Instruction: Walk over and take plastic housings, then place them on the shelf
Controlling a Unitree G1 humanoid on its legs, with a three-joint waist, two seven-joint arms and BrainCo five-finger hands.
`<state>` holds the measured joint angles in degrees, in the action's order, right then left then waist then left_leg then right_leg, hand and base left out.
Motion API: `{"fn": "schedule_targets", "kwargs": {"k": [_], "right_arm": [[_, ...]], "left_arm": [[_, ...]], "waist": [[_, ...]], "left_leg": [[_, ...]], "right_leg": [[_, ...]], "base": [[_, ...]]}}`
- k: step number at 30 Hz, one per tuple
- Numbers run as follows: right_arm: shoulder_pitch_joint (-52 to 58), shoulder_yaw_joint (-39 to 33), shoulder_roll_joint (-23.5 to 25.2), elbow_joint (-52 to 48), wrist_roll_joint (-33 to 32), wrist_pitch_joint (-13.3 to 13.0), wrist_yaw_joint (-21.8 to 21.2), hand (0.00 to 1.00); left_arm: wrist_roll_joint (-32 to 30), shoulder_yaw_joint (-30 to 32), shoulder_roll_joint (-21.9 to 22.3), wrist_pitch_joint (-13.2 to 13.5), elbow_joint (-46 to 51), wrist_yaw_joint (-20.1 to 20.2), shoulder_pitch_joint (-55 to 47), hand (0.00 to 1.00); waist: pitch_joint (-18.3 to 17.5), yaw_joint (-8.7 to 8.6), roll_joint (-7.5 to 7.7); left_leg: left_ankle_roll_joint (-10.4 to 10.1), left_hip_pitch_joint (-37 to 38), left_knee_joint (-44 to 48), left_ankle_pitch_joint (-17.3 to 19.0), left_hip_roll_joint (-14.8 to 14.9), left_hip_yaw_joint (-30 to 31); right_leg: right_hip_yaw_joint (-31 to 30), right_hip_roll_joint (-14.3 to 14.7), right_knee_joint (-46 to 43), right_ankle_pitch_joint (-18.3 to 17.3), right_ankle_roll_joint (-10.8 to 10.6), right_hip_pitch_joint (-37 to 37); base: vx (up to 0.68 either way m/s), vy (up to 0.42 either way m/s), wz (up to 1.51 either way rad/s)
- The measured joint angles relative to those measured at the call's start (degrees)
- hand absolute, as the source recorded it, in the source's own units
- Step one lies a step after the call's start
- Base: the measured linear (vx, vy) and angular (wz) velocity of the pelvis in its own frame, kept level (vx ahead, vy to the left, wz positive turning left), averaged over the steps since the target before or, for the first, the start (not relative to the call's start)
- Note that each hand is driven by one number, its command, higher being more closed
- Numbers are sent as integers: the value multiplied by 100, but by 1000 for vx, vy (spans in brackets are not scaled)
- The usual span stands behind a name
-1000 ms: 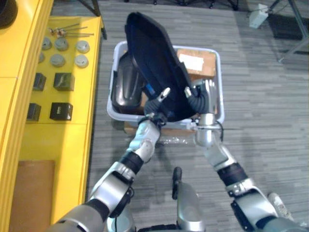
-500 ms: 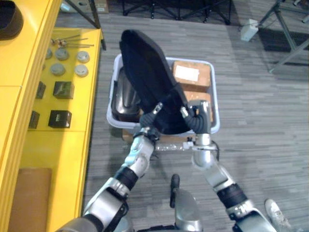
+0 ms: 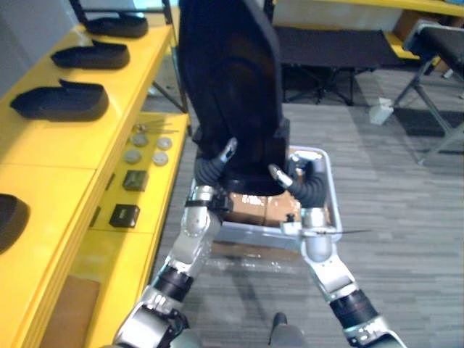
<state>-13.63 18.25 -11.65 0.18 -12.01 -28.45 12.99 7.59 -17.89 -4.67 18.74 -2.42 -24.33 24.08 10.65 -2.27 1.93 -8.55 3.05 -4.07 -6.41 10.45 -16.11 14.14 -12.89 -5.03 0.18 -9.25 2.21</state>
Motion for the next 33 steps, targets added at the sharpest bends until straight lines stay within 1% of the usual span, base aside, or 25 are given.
{"fn": "schedule_targets", "kwargs": {"k": [1, 2, 3, 4, 6, 7, 8, 10, 12, 13, 15, 16, 17, 18, 19, 20, 22, 23, 24, 25, 26, 28, 29, 31, 33], "right_arm": [[0, -46, 4, -85, -343, 47, -283, 0], [2, -55, 9, -177, -530, 119, -442, 0], [6, -74, 33, -326, -859, 229, -724, 0], [13, -143, 52, -542, -1324, 317, -1082, 0], [81, -416, 93, -982, -1910, 384, -1578, 0], [145, -519, 100, -1115, -2051, 381, -1666, 0], [338, -912, 125, -1357, -2347, 369, -1904, 0], [521, -1165, 126, -1487, -2454, 366, -2018, 0], [1092, -1701, 130, -1715, -2567, 346, -2185, 0], [1310, -1880, 137, -1751, -2663, 358, -2319, 0], [1729, -2161, 196, -1751, -2700, 409, -2451, 0], [2021, -2277, 314, -1736, -2697, 494, -2440, 0], [2172, -2317, 385, -1710, -2691, 538, -2421, 0], [2511, -2378, 554, -1635, -2652, 625, -2390, 0], [2837, -2393, 714, -1459, -2588, 691, -2291, 0], [2998, -2404, 792, -1336, -2527, 729, -2260, 0], [3615, -2435, 1084, -790, -2509, 786, -2127, 0], [3748, -2451, 1138, -655, -2507, 806, -2097, 0], [3946, -2520, 1242, -382, -2550, 819, -2058, 0], [4025, -2635, 1332, -125, -2722, 811, -2090, 0], [4033, -2705, 1367, -26, -2839, 802, -2108, 0], [4018, -2839, 1404, 205, -3016, 607, -2177, 0], [4001, -2842, 1403, 219, -3013, 559, -2175, 0], [3886, -2820, 1407, 259, -2940, 360, -2120, 0], [3618, -2670, 1393, 272, -2908, 257, -2089, 0]], "left_arm": [[-430, 128, 2, -54, 174, -273, -29, 100], [-681, 171, 2, -78, 271, -406, -72, 100], [-1024, 239, -1, -131, 409, -590, -166, 100], [-1458, 339, 2, -233, 560, -822, -310, 100], [-2250, 443, -3, -373, 717, -1194, -587, 100], [-2471, 445, -8, -441, 739, -1289, -660, 100], [-3095, 561, -92, -604, 783, -1439, -874, 100], [-3450, 664, -182, -715, 844, -1554, -1041, 100], [-4014, 976, -313, -897, 916, -1708, -1356, 100], [-4119, 1108, -359, -900, 930, -1764, -1476, 100], [-4171, 1329, -388, -901, 1026, -1805, -1754, 100], [-4156, 1423, -377, -885, 1109, -1809, -1968, 100], [-4103, 1462, -372, -873, 1162, -1807, -2093, 100], [-3901, 1499, -344, -816, 1235, -1801, -2340, 100], [-3546, 1521, -261, -632, 1266, -1769, -2586, 100], [-3397, 1534, -189, -571, 1310, -1755, -2726, 100], [-2681, 1563, 169, -129, 1525, -1592, -3309, 100], [-2524, 1564, 233, -39, 1558, -1548, -3435, 100], [-2235, 1573, 328, 90, 1593, -1508, -3639, 100], [-1986, 1630, 371, 214, 1595, -1485, -3774, 100], [-1906, 1697, 399, 254, 1597, -1478, -3822, 100], [-1693, 1942, 458, 346, 1604, -1532, -3950, 100], [-1693, 1992, 460, 364, 1621, -1571, -3992, 100], [-1709, 2072, 460, 363, 1810, -1701, -4084, 100], [-1714, 2238, 461, 363, 2158, -1814, -4149, 100]], "waist": [[-23, 0, 3], [-32, -2, 5], [-73, -5, 5], [-141, -2, -2], [-221, -1, -13], [-269, 1, -15], [-355, -1, -25], [-416, -6, -41], [-490, -18, -100], [-505, -31, -125], [-533, -68, -172], [-545, -124, -191], [-549, -153, -198], [-557, -173, -211], [-567, -178, -214], [-576, -177, -214], [-597, -185, -205], [-597, -187, -205], [-598, -186, -204], [-600, -185, -203], [-600, -184, -203], [-628, -170, -205], [-639, -166, -197], [-649, -139, -170], [-670, -36, -147]], "left_leg": [[-1, 23, -49, -31, -7, 5], [-1, 27, -49, -34, -8, 3], [-2, 28, -49, -36, -8, 3], [-2, 37, -50, -38, -8, 10], [-3, 97, -54, -38, -10, 49], [-3, 86, -56, -38, -12, 75], [-7, 87, -59, -41, -12, 125], [-8, 79, -85, -43, -12, 119], [-9, 79, -92, -44, -12, 104], [-9, 79, -94, -45, -12, 93], [-10, 78, -96, -44, -12, 55], [-11, 77, -97, -43, -12, 48], [-12, 76, -98, -43, -11, 44], [-13, 72, -99, -41, -6, 20], [-17, 60, -100, -37, -4, -18], [-19, 44, -100, -33, -4, -40], [-20, -60, -98, -32, -3, -76], [-20, -65, -97, -32, -3, -81], [-23, -52, -97, -29, -3, -91], [-27, -30, -96, -26, -1, -107], [-30, -18, -96, -24, 0, -121], [-27, -11, -97, -20, 1, -129], [-26, -11, -98, -19, 0, -123], [-24, -38, -98, -19, -4, -7], [-13, -135, -99, -19, -25, 205]], "right_leg": [[8, 1, 0, 2, -2, 8], [6, 0, 0, 4, -4, 9], [6, 0, 2, 6, -7, 9], [9, 0, 7, 6, -8, 25], [60, 2, 65, 7, -10, 150], [94, 2, 79, 7, -10, 165], [148, 5, 100, 3, -6, 197], [147, 8, 135, 3, -7, 197], [141, 11, 172, -10, 13, 198], [138, 12, 189, -19, 25, 194], [124, 13, 227, -18, 25, 187], [119, 15, 236, -18, 25, 185], [116, 16, 241, -18, 25, 184], [95, 20, 249, -18, 25, 166], [34, 25, 248, -18, 25, 122], [1, 28, 246, -15, 22, 84], [-27, 30, 254, 8, 16, -21], [-29, 30, 256, 12, 12, -25], [-34, 30, 257, 25, -10, -17], [-46, 32, 256, 27, -14, -10], [-59, 33, 256, 29, -16, -9], [-65, 32, 261, 27, 0, -3], [-57, 32, 270, 25, 5, 3], [43, 30, 316, 23, 3, 83], [312, 21, 406, 9, -17, 200]], "base": [[0, 0, 0], [0, 0, 0], [0, 0, 0], [0, 0, 0], [-9, -4, 9], [-20, -7, 19], [-18, -3, 13], [-9, 0, 4], [-20, 3, -4], [-10, 5, -6], [-2, 5, -7], [4, 5, -5], [11, 4, -4], [14, 5, -9], [18, 10, -13], [18, 10, -12], [20, 9, -7], [37, 8, -4], [36, 5, -3], [24, 4, -6], [0, 5, -7], [-9, 4, -2], [-31, 4, 4], [-41, -3, 25], [-53, -7, 53]]}}
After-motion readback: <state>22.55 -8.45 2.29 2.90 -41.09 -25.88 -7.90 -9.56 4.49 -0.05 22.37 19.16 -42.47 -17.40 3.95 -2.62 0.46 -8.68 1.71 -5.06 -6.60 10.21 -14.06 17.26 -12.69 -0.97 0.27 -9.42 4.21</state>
